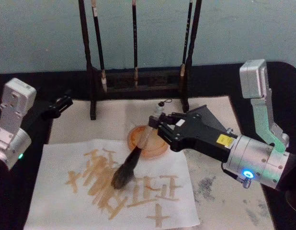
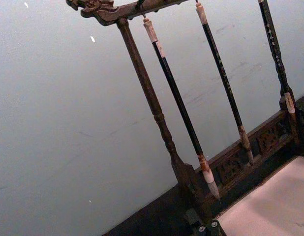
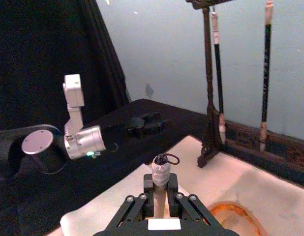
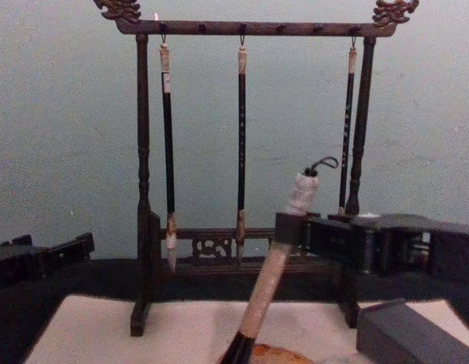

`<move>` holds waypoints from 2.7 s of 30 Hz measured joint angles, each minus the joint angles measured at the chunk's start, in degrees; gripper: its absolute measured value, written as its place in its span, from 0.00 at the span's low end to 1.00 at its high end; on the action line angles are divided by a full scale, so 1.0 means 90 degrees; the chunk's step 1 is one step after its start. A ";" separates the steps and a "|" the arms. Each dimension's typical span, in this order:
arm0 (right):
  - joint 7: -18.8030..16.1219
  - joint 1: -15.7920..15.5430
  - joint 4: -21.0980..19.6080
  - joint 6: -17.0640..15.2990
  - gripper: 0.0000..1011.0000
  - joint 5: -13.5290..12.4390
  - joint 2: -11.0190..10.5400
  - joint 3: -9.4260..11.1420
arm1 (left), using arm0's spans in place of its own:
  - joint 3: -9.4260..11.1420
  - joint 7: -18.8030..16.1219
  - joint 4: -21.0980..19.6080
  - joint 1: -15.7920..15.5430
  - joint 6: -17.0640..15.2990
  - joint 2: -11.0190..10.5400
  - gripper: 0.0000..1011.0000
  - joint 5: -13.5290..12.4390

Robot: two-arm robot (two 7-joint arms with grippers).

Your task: Pick up the brush from the inkstone, write on the paper, then place the brush back to its original position.

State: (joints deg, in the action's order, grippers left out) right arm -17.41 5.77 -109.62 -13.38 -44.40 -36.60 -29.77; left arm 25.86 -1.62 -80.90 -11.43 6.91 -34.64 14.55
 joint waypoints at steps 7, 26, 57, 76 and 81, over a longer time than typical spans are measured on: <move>-0.0009 -0.0137 0.0080 -0.0016 0.16 -0.0019 -0.0017 0.0159 | 0.0000 0.0000 0.0000 0.0000 0.0000 0.0000 0.99 0.0000; 0.0022 -0.0824 -0.0112 0.0136 0.16 -0.0268 -0.0444 0.0892 | 0.0000 0.0000 0.0000 0.0000 0.0000 0.0000 0.99 0.0000; -0.0352 -0.0486 -0.0416 0.0292 0.16 -0.0505 -0.0245 0.0603 | 0.0000 0.0000 0.0000 0.0000 0.0000 0.0000 0.99 0.0000; -0.0337 -0.0360 0.0227 0.0227 0.16 -0.0690 -0.0157 0.0365 | 0.0000 0.0000 0.0000 0.0000 0.0000 0.0000 0.99 0.0000; -0.0307 -0.0559 0.0215 0.0347 0.16 -0.0818 -0.0304 0.0566 | 0.0000 0.0000 0.0000 0.0000 0.0000 0.0000 0.99 0.0000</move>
State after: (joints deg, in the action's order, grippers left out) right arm -20.17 0.74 -107.68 -10.26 -51.76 -39.33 -24.68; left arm 25.86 -1.62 -80.90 -11.43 6.91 -34.65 14.55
